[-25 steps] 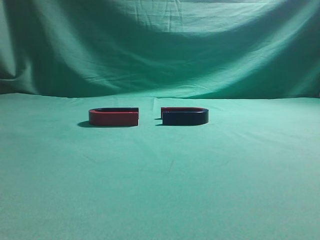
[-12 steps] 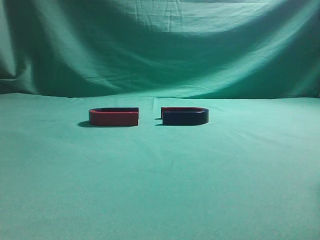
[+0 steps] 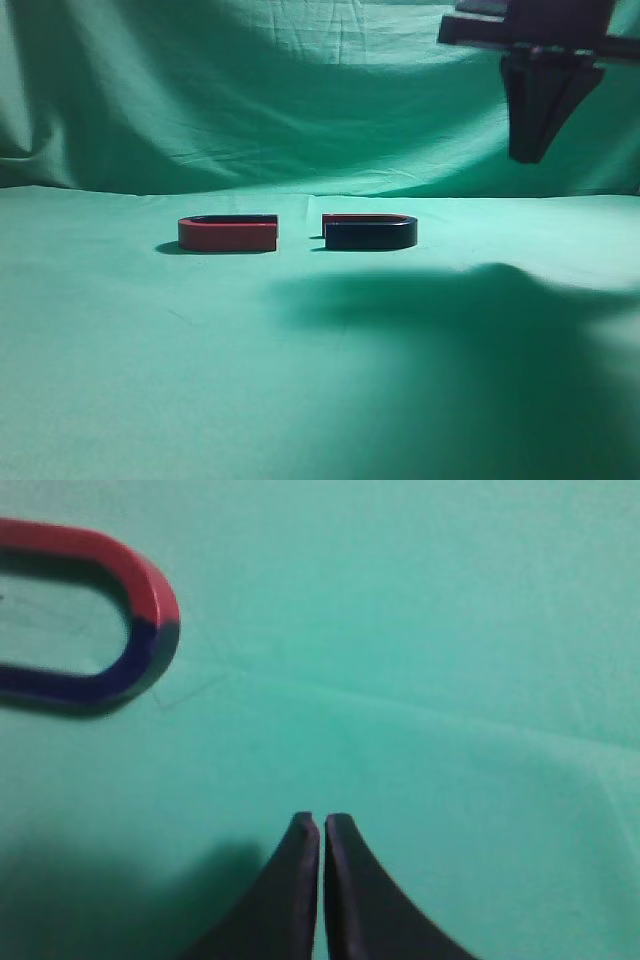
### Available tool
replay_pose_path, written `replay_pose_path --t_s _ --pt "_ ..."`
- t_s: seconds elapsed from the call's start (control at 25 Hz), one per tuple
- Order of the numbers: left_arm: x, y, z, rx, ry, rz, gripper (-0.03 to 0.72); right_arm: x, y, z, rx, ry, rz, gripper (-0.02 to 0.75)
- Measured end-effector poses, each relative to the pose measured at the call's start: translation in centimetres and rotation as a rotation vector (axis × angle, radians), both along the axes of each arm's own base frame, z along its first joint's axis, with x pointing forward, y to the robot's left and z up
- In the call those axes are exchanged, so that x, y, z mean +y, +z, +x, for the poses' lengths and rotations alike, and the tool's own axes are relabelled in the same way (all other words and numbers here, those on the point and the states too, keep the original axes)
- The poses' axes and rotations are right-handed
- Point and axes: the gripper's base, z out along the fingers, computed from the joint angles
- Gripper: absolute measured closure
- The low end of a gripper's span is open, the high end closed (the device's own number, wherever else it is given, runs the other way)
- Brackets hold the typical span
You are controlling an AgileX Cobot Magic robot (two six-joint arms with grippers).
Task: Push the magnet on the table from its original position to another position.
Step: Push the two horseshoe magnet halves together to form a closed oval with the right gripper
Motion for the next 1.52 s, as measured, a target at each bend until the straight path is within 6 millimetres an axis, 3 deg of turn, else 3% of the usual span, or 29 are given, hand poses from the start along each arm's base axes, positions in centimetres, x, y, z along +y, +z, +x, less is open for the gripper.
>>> replay_pose_path --t_s 0.24,0.52,0.68,1.28,1.52 --pt "0.0 0.0 0.0 0.0 0.0 0.0 0.316 1.1 -2.1 3.0 0.015 0.001 -0.005 0.738" --pt "0.0 0.0 0.0 0.0 0.0 0.0 0.316 4.2 -4.4 4.7 0.02 0.057 -0.009 0.738" --pt "0.0 0.0 0.0 0.0 0.0 0.0 0.316 4.7 -5.7 5.6 0.036 0.058 -0.013 0.738" --pt "0.0 0.0 0.0 0.0 0.0 0.0 0.316 5.7 -6.2 6.1 0.049 0.046 0.065 0.738" --pt "0.0 0.0 0.0 0.0 0.0 0.0 0.316 7.6 -6.1 5.4 0.025 0.107 0.067 0.738"
